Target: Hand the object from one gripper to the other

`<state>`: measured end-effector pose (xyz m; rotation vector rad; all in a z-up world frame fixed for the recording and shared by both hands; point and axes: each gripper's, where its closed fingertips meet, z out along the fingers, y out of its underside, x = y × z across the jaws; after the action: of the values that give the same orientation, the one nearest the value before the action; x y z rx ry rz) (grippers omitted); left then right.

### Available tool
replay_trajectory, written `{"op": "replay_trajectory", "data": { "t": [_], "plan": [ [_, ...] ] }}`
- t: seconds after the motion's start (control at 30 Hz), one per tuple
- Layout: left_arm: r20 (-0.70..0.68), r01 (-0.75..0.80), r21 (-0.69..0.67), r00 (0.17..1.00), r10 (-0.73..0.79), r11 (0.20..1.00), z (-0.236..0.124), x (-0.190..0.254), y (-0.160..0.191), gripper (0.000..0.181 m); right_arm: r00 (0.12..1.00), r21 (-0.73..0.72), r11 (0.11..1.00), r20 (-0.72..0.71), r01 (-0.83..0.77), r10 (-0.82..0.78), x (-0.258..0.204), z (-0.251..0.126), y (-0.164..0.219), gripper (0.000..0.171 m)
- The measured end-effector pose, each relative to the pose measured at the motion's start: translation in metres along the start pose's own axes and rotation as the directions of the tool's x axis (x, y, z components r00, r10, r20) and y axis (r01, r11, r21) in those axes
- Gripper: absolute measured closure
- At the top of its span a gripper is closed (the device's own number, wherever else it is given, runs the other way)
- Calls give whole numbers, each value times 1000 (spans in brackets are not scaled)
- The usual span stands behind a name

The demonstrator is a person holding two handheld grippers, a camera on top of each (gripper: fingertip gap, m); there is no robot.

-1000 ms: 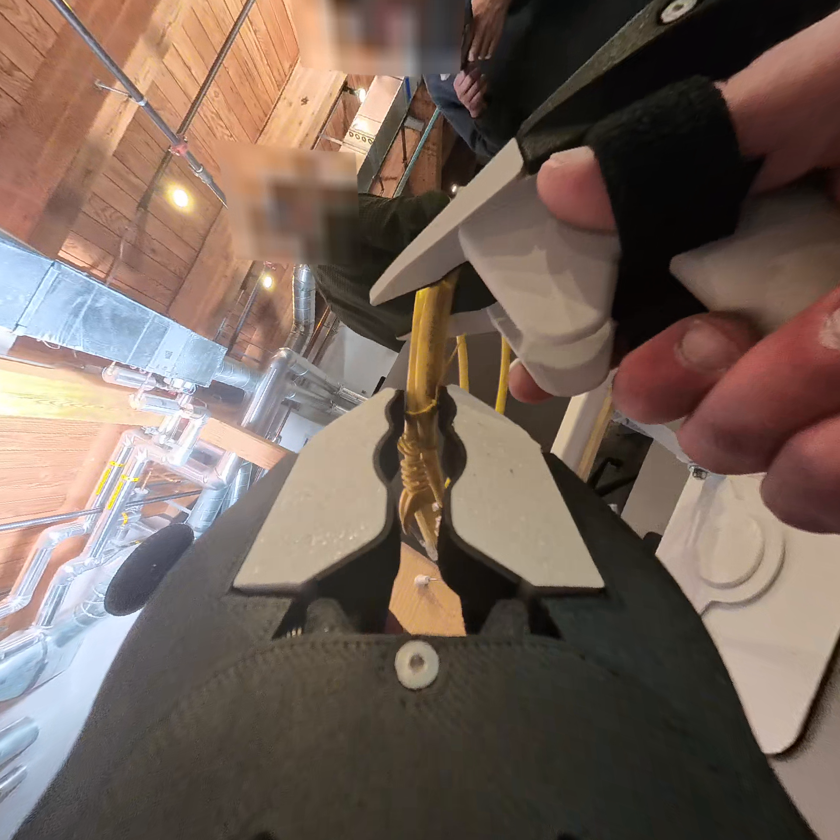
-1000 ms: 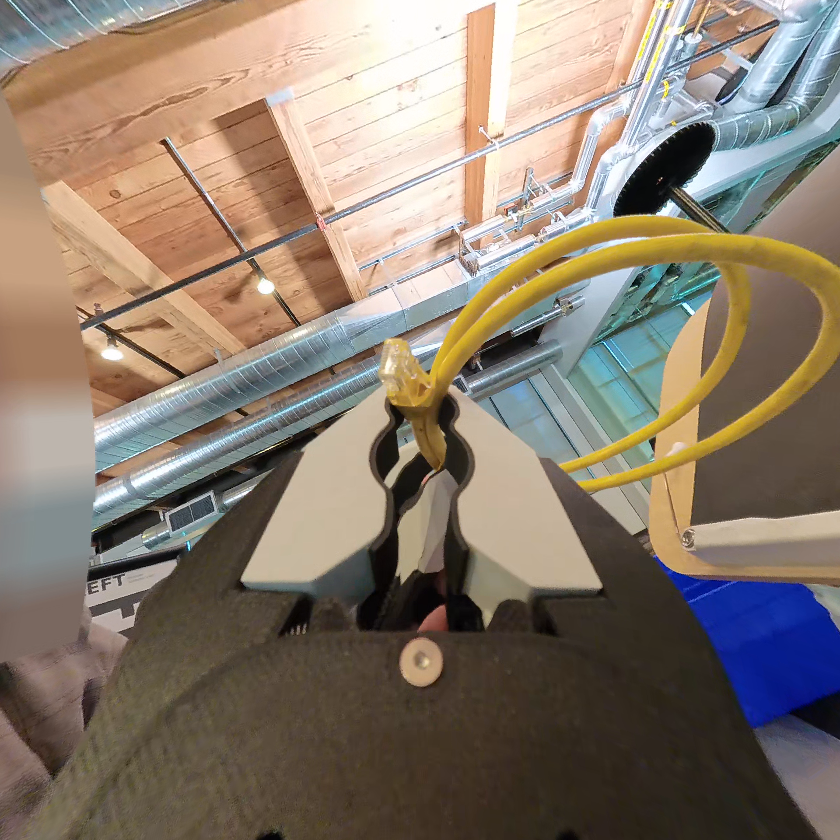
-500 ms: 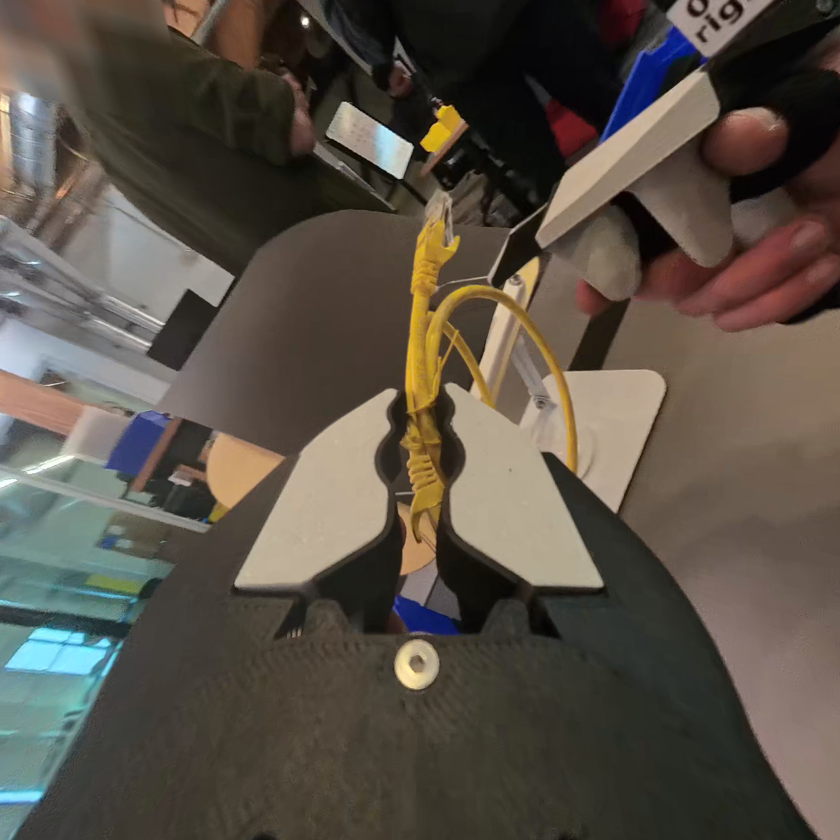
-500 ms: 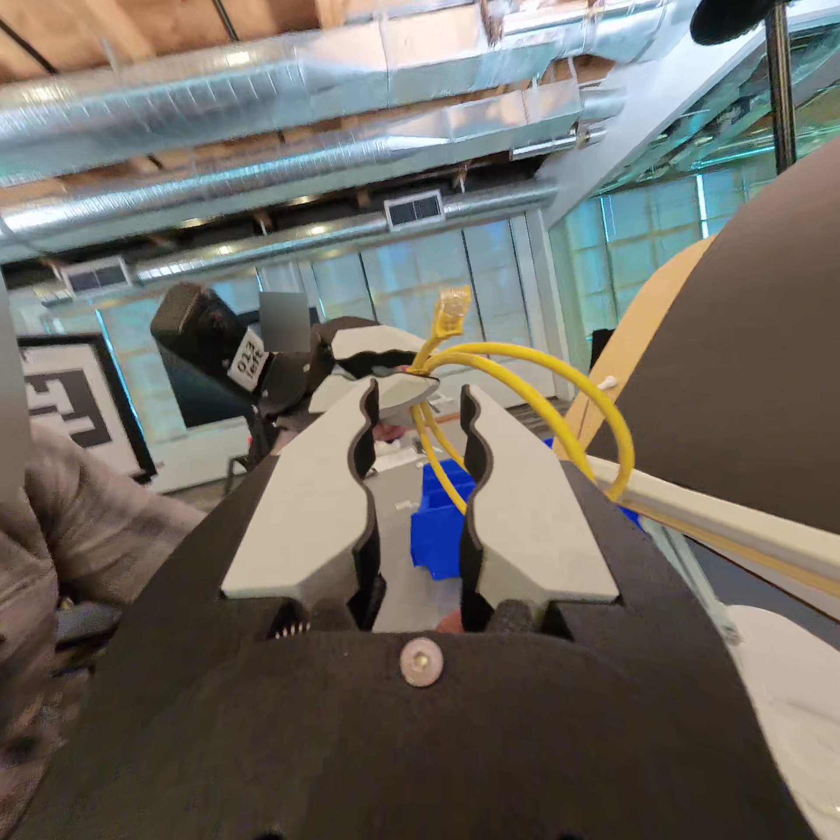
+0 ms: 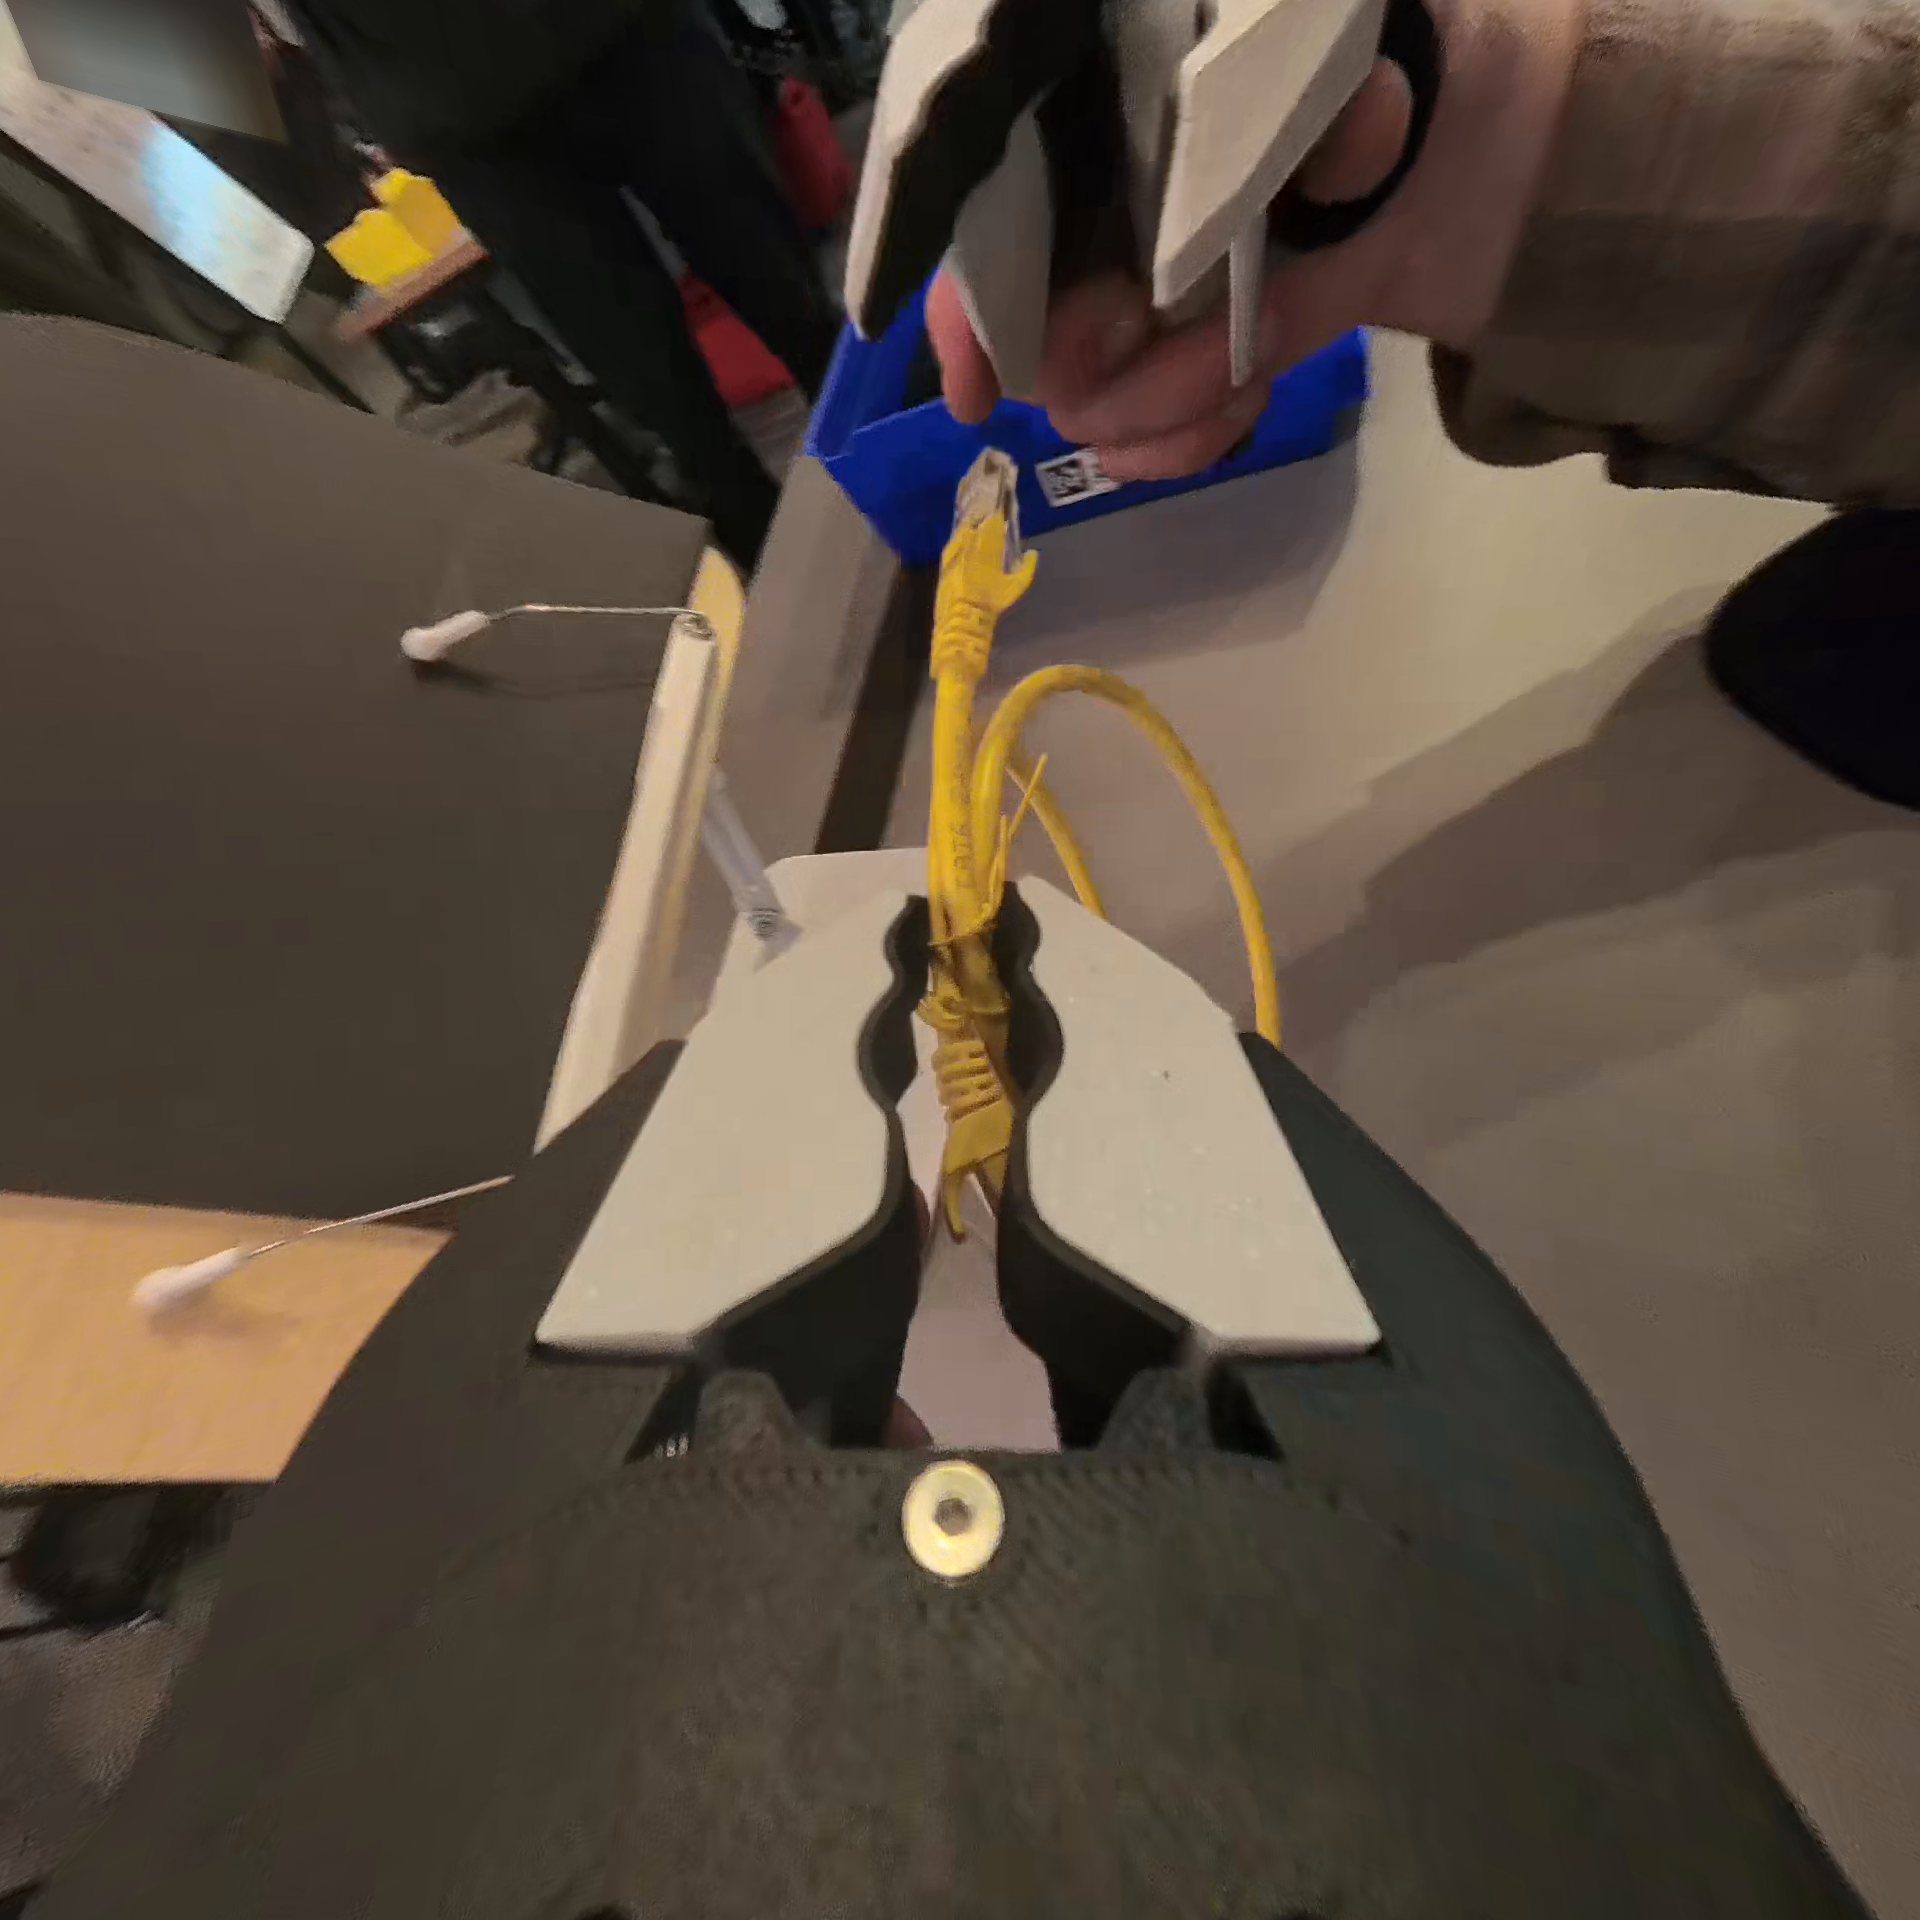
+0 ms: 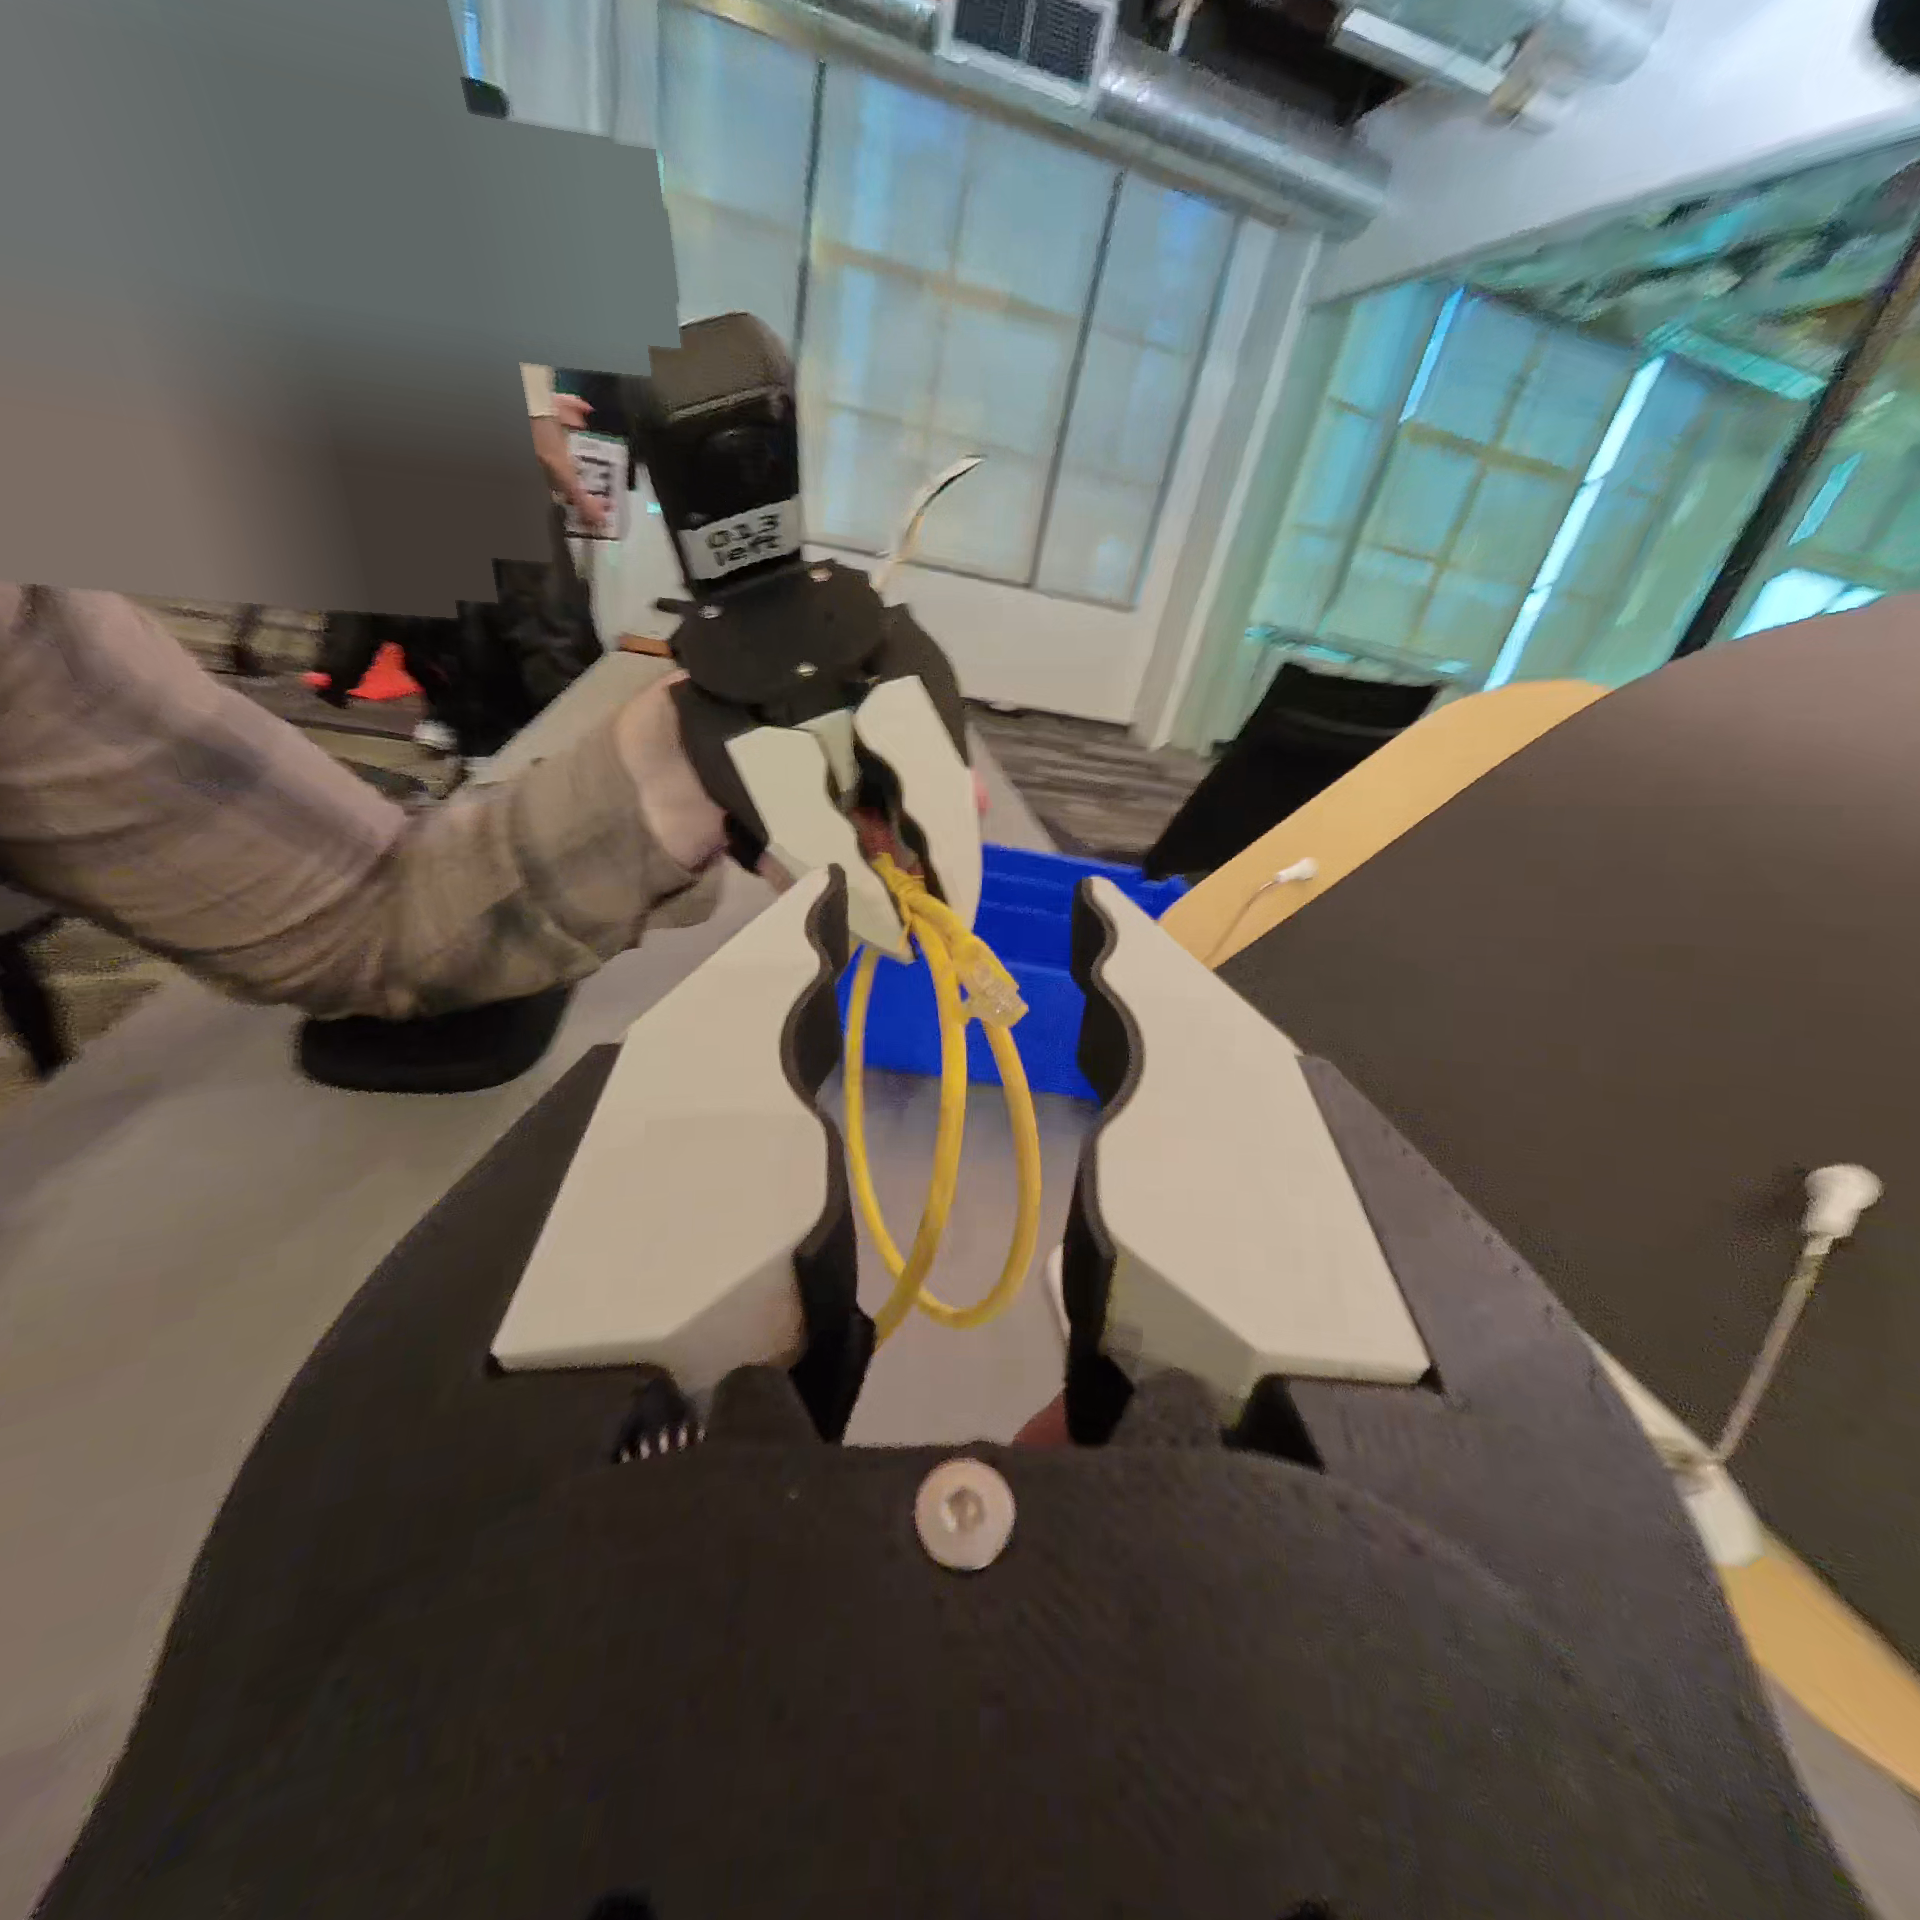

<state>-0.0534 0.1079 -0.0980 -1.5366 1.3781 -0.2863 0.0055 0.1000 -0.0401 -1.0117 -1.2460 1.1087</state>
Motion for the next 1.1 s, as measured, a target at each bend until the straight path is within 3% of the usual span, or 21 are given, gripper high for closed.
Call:
{"op": "replay_trajectory", "data": {
  "t": [0.23, 0.43, 0.67, 0.73, 0.97, 1.1],
  "plan": [
    [-247, 139, 35, 961, -126, 990, 10, 23, 8, 169, 976, -179, 972, 127, -155, 179, -19, 8, 37, 128],
    [-267, 77, -20, 960, -79, 997, 18, 33, 18, 169, 950, -332, 921, 161, -203, 267, -33, 28, 79, 123],
    [-271, 11, -87, 962, -35, 996, 21, 44, 24, 169, 953, -411, 900, 184, -149, 242, -44, 44, 103, 150],
    [-270, 8, -87, 962, -32, 996, 21, 44, 24, 169, 957, -409, 900, 170, -147, 233, -41, 46, 104, 159],
    [-188, -3, -65, 982, -10, 998, 21, 31, 20, 168, 962, -364, 915, 134, -173, 236, -30, 48, 98, 161],
    [-53, -4, 22, 999, 5, 1000, 12, 7, 5, 138, 953, -241, 933, 80, -265, 292, -8, 42, 82, 162]
  ]
}}
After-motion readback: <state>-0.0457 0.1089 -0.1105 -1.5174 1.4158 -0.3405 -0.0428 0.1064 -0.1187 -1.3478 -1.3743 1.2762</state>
